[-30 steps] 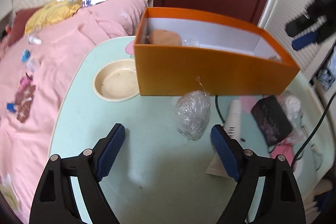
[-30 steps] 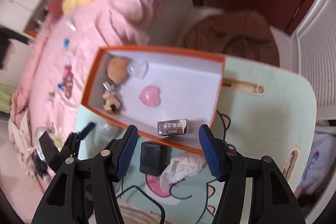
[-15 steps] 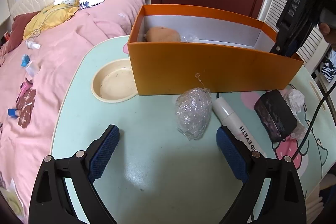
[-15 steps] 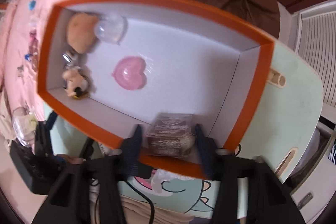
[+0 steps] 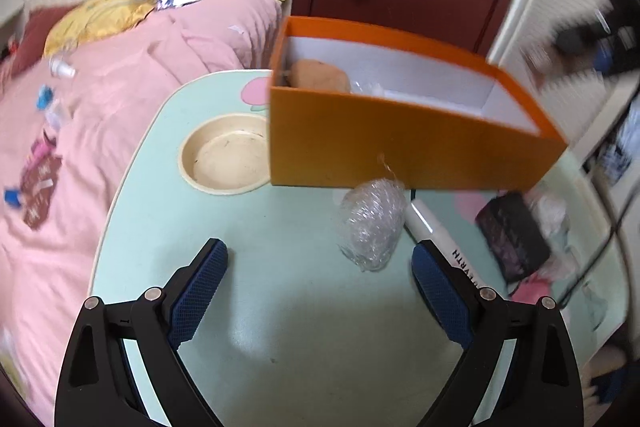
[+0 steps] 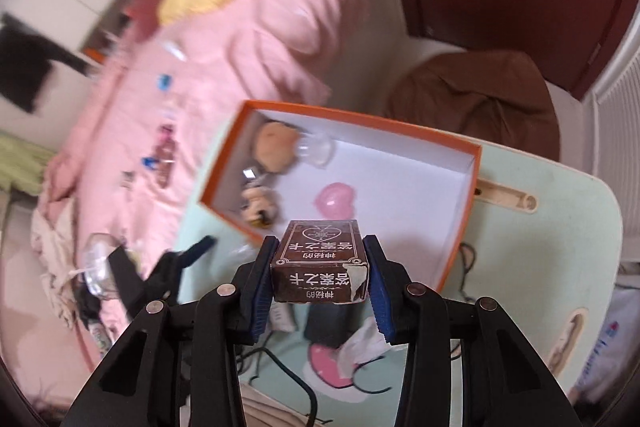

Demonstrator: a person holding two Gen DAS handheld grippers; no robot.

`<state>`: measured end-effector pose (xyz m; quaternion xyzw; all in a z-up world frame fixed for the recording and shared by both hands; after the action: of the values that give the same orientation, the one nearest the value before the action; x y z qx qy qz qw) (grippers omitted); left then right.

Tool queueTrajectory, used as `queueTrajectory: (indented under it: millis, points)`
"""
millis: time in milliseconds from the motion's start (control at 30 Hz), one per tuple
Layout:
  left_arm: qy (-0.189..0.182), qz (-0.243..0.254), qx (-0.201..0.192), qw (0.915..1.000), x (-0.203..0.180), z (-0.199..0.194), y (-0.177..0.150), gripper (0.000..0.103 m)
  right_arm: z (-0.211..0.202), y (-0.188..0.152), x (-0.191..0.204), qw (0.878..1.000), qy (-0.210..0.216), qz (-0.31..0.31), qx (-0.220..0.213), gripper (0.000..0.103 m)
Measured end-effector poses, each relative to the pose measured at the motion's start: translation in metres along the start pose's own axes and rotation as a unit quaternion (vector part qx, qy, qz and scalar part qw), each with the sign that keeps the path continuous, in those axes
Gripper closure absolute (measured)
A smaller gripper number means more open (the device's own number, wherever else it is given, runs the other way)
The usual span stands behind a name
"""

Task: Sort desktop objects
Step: 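Grasp the brown carton with the right tool, set it beside the pouch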

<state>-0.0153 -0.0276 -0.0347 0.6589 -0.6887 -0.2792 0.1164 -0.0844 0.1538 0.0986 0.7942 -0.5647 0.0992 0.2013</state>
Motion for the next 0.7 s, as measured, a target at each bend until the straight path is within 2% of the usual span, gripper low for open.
queueTrajectory:
  millis: [133, 167, 267, 400, 533, 600, 700]
  points:
    - [-0.051, -0.067, -0.03, 0.996, 0.015, -0.016, 0.004, 0.009, 0.007, -0.028, 0.009, 0.998, 0.044, 0.009, -0.034, 0.062]
    - [-0.06, -0.081, -0.038, 0.9942, 0.019, -0.02, 0.005, 0.009, 0.014, -0.034, 0.012, 0.998, 0.044, 0.012, -0.043, 0.062]
    - [-0.055, -0.091, -0.048, 0.9932, 0.023, -0.029, 0.011, 0.009, 0.036, -0.049, 0.021, 0.997, 0.033, 0.015, -0.067, 0.062]
    - [-0.026, -0.059, -0.057, 0.9963, 0.018, -0.038, 0.021, 0.009, 0.063, -0.061, 0.037, 0.996, -0.008, -0.01, -0.088, 0.062]
    - [-0.023, -0.018, -0.055, 0.998, 0.006, -0.046, 0.04, 0.009, 0.077, -0.067, 0.048, 0.989, -0.061, -0.055, -0.119, 0.061]
    - [-0.028, 0.002, -0.052, 0.9983, -0.005, -0.048, 0.052, 0.009, 0.069, -0.071, 0.046, 0.986, -0.069, -0.069, -0.138, 0.055]
    - [-0.04, 0.03, -0.041, 0.9979, -0.022, -0.048, 0.071, 0.009, 0.052, -0.079, 0.043, 0.979, -0.056, -0.073, -0.182, 0.048]
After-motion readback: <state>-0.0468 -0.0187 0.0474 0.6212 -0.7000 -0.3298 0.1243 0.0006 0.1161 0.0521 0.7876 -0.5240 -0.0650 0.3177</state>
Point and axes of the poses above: each gripper's, at about its wrist camera, not at the fingertips, and z roughly the way its jaws point, x to its left, y to its top, the point moved 6 cm from there along z, roughly the way its jaws point, and after that the axes turned 5 degrees about x, right-handed, at the moved point
